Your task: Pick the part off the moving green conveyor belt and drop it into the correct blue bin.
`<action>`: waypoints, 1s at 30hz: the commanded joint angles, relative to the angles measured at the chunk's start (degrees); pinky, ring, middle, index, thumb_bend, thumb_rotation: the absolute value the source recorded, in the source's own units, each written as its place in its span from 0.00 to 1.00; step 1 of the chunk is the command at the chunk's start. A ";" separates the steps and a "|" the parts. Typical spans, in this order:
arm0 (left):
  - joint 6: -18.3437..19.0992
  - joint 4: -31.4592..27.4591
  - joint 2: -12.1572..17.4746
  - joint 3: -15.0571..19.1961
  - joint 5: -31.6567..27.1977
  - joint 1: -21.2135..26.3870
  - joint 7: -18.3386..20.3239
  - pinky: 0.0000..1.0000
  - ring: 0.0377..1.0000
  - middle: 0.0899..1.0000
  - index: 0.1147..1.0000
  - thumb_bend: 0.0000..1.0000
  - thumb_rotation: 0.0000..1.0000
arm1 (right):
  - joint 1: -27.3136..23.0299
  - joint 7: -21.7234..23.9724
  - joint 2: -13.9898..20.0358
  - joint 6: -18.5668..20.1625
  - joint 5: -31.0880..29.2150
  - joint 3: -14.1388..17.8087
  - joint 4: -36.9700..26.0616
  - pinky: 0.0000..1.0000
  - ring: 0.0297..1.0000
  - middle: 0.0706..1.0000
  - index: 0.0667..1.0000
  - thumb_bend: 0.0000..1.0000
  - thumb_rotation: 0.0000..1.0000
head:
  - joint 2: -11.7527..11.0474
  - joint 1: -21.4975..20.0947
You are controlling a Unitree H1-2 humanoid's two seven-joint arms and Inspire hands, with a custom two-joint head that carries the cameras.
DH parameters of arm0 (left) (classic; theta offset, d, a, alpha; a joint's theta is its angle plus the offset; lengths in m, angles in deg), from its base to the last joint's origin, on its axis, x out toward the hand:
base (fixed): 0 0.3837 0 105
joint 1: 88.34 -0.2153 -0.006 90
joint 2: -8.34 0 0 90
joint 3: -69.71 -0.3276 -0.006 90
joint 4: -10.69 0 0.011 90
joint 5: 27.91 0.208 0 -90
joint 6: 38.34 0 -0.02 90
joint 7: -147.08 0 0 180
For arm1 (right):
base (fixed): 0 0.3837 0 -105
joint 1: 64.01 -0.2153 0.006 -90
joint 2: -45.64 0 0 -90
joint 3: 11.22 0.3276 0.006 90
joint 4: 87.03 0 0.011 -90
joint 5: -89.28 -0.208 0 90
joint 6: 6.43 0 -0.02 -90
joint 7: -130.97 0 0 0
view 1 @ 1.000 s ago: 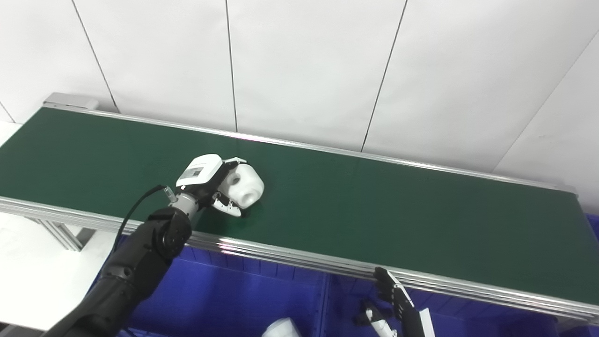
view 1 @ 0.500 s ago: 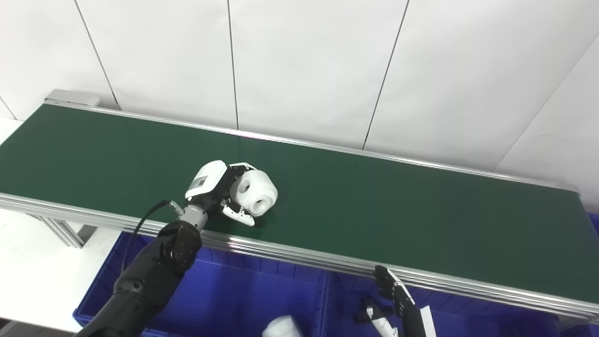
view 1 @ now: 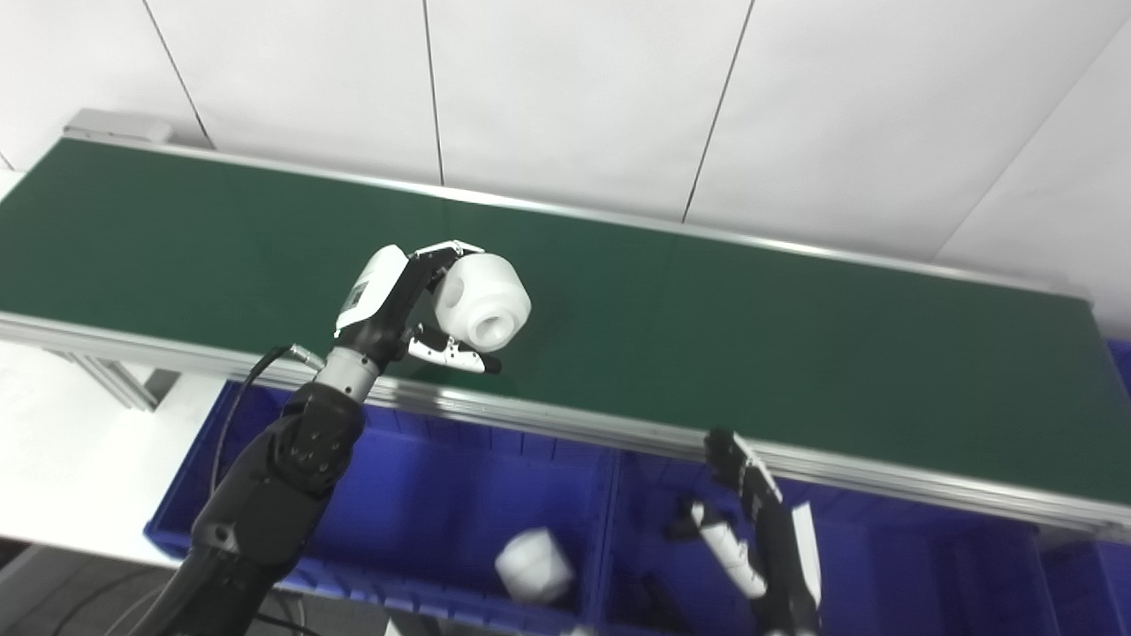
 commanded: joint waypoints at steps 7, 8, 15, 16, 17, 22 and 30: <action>-7.44 -3.50 1.38 -0.96 1.59 -6.20 0.67 0.41 0.39 0.45 0.48 0.50 0.00 | 0.81 4.08 -1.78 -2.42 0.69 3.09 -4.61 0.81 0.83 0.83 0.84 0.77 0.80 | 2.28 -3.81; -7.35 -4.07 1.56 -1.21 1.51 -7.07 1.43 0.42 0.40 0.45 0.47 0.50 0.00 | 0.92 4.42 -1.85 -2.42 1.07 3.39 -4.93 0.81 0.83 0.83 0.84 0.76 0.81 | 2.37 -3.68; -8.43 -5.34 4.07 -4.27 7.09 -9.37 1.56 0.41 0.39 0.46 0.46 0.50 0.00 | 1.56 6.57 -2.40 -2.50 1.44 5.16 -5.83 0.79 0.82 0.82 0.84 0.75 0.81 | 2.64 -3.11; -8.01 -5.17 4.59 -4.73 7.36 -9.32 3.03 0.43 0.39 0.46 0.46 0.50 0.00 | 1.63 6.88 -2.50 -2.47 1.31 5.39 -5.85 0.79 0.82 0.82 0.84 0.76 0.81 | 2.63 -2.90; -7.62 -5.07 4.95 -5.07 7.49 -9.28 4.09 0.46 0.41 0.46 0.44 0.50 0.00 | 1.69 7.14 -2.58 -2.45 1.21 5.58 -5.86 0.79 0.82 0.82 0.84 0.76 0.81 | 2.63 -2.90; -5.64 -3.98 5.99 -6.16 6.25 -8.84 9.31 0.52 0.44 0.46 0.43 0.50 0.00 | 2.06 8.08 -3.07 -2.31 1.72 6.57 -6.06 0.79 0.83 0.82 0.84 0.76 0.81 | 2.53 -2.55; 3.03 -5.51 6.35 -9.13 13.96 -7.10 15.41 0.53 0.50 0.46 0.43 0.51 0.00 | 1.62 8.98 -3.26 -2.50 1.28 7.00 -5.12 0.79 0.82 0.82 0.83 0.76 0.79 | 1.79 -1.75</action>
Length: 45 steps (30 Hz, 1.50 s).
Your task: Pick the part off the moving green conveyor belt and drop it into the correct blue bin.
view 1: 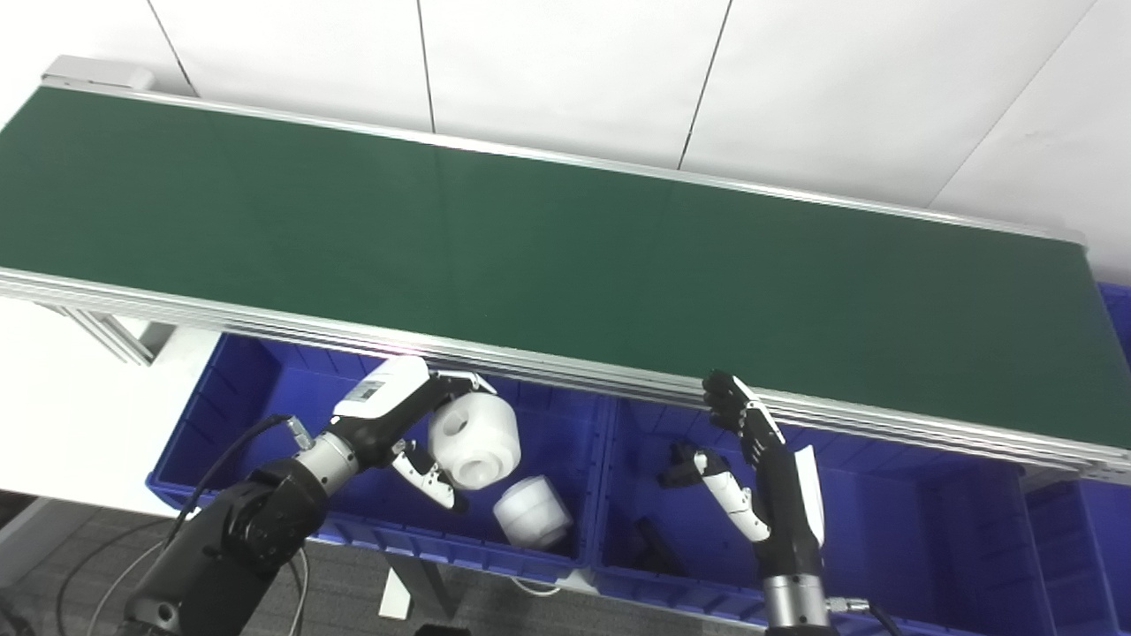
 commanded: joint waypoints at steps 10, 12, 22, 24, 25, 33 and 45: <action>17.70 -6.45 -1.78 -3.89 8.95 3.14 9.46 0.77 0.86 0.90 0.90 0.68 0.62 | -0.59 0.42 -0.31 -2.54 -0.48 0.10 -1.14 0.79 0.82 0.82 0.83 0.76 0.77 | -0.27 0.50; 18.67 -7.11 -2.32 -3.35 7.68 2.71 9.86 0.78 0.89 0.94 0.94 0.71 0.65 | -0.41 0.53 -0.32 -2.53 -0.50 0.07 -1.30 0.79 0.82 0.82 0.84 0.76 0.77 | -0.28 0.24; 9.85 -8.99 -7.77 5.06 -24.01 -2.32 13.63 0.89 0.96 1.00 1.00 0.79 0.68 | 0.90 0.83 -0.44 -2.11 1.04 0.53 -2.10 0.80 0.83 0.83 0.84 0.78 0.79 | -0.96 -1.04; 6.67 -8.61 -8.83 5.67 -29.25 -3.25 14.35 0.91 0.97 1.00 1.00 0.82 0.68 | 1.28 1.32 -0.35 -1.06 1.50 0.64 -2.45 0.80 0.84 0.84 0.85 0.78 0.79 | -1.10 -1.12; 4.99 -8.05 -9.15 5.80 -30.78 -3.55 14.50 0.91 0.97 1.00 1.00 0.82 0.68 | 1.50 1.68 -0.36 -0.43 1.53 0.72 -2.71 0.80 0.85 0.85 0.86 0.78 0.79 | -1.21 -1.17; -4.08 -1.77 -9.69 6.46 -32.61 -3.97 13.34 0.92 0.97 1.00 1.00 0.75 0.53 | 2.61 3.10 -1.30 2.02 2.19 1.46 -3.34 0.82 0.86 0.87 0.88 0.81 0.77 | -2.12 -2.37; -6.20 1.24 -8.15 6.04 -33.14 -3.63 14.62 0.96 0.99 1.00 1.00 0.82 0.53 | 2.50 4.17 -2.64 2.93 3.12 1.63 -1.85 0.84 0.89 0.89 0.90 0.82 0.77 | -5.36 -7.95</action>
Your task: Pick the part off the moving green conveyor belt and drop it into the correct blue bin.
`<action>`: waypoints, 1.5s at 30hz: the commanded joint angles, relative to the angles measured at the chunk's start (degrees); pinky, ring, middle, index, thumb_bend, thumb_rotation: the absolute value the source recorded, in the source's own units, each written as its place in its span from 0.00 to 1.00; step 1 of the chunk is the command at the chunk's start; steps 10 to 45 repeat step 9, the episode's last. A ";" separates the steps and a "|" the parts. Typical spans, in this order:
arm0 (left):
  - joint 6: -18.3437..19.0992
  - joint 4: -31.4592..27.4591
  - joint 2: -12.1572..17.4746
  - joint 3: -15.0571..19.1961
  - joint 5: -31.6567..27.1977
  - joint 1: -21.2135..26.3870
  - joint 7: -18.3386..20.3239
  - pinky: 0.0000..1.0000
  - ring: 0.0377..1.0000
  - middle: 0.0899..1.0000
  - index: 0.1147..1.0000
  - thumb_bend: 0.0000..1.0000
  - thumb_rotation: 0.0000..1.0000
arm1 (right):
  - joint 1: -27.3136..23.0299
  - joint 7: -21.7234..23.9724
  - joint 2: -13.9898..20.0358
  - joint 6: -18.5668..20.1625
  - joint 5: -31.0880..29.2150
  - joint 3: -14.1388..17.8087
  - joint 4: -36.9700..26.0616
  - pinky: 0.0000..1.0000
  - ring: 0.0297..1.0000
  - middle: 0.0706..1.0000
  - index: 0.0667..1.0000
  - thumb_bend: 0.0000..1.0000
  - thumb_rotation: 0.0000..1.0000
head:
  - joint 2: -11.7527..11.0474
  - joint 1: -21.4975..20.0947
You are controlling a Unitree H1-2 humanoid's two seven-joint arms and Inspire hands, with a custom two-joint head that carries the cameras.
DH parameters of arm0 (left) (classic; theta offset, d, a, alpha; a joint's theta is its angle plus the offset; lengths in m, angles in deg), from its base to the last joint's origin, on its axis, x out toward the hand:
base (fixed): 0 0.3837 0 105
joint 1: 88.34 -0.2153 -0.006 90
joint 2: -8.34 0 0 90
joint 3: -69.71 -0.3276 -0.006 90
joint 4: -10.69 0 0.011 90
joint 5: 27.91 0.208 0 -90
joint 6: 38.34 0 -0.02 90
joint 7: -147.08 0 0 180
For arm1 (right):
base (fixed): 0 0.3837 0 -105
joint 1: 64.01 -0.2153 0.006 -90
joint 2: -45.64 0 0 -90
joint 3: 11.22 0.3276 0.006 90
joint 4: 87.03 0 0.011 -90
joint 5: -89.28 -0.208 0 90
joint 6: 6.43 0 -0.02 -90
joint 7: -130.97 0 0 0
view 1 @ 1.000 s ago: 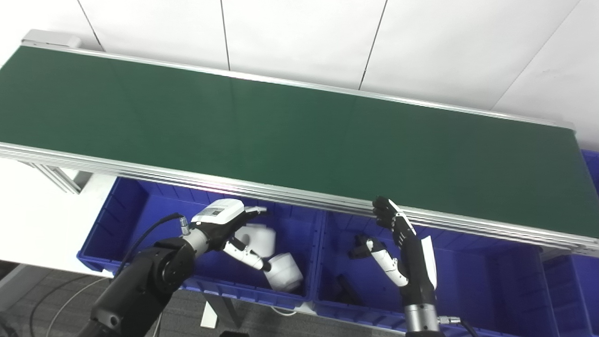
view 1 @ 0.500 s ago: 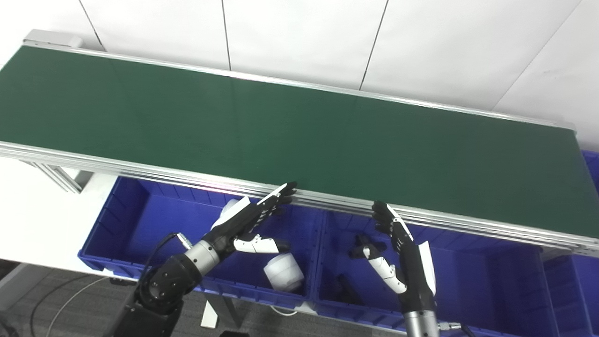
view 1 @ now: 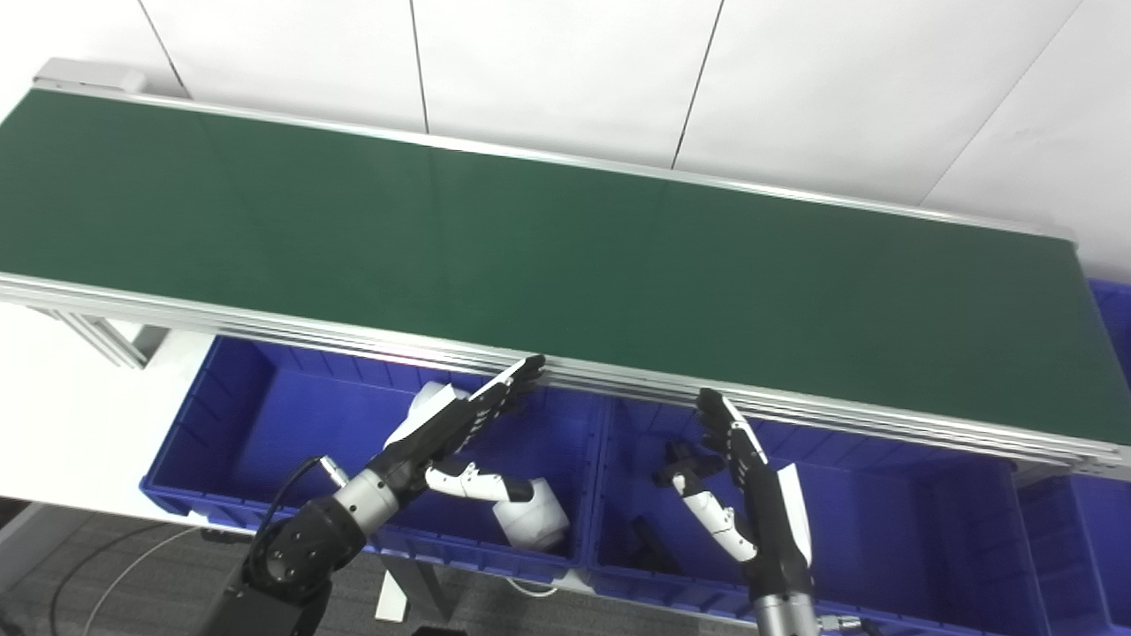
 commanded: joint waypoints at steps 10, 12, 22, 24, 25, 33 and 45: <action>-6.56 2.81 1.69 0.45 -2.28 1.08 0.69 0.97 1.00 1.00 1.00 0.83 0.53 | -0.11 -1.22 -2.50 -0.96 3.69 -0.29 1.73 0.84 0.89 0.89 0.90 0.82 0.76 | -4.46 -5.86; -6.56 2.81 1.69 0.45 -2.28 1.08 0.69 0.97 1.00 1.00 1.00 0.83 0.53 | -0.11 -1.22 -2.50 -0.96 3.69 -0.29 1.73 0.84 0.89 0.89 0.90 0.82 0.76 | -4.46 -5.86; -6.56 2.81 1.69 0.45 -2.28 1.08 0.69 0.97 1.00 1.00 1.00 0.83 0.53 | -0.11 -1.22 -2.50 -0.96 3.69 -0.29 1.73 0.84 0.89 0.89 0.90 0.82 0.76 | -4.46 -5.86; -6.56 2.81 1.69 0.45 -2.28 1.08 0.69 0.97 1.00 1.00 1.00 0.83 0.53 | -0.11 -1.22 -2.50 -0.96 3.69 -0.29 1.73 0.84 0.89 0.89 0.90 0.82 0.76 | -4.46 -5.86; -6.56 2.81 1.69 0.45 -2.28 1.08 0.69 0.97 1.00 1.00 1.00 0.83 0.53 | -0.11 -1.22 -2.50 -0.96 3.69 -0.29 1.73 0.84 0.89 0.89 0.90 0.82 0.76 | -4.46 -5.86; -6.56 2.81 1.69 0.45 -2.28 1.08 0.69 0.97 1.00 1.00 1.00 0.83 0.53 | -0.11 -1.22 -2.50 -0.96 3.69 -0.29 1.73 0.84 0.89 0.89 0.90 0.82 0.76 | -4.46 -5.86; -6.56 2.81 1.69 0.45 -2.28 1.08 0.69 0.97 1.00 1.00 1.00 0.83 0.53 | -0.11 -1.22 -2.50 -0.96 3.69 -0.29 1.73 0.84 0.89 0.89 0.90 0.82 0.76 | -4.46 -5.86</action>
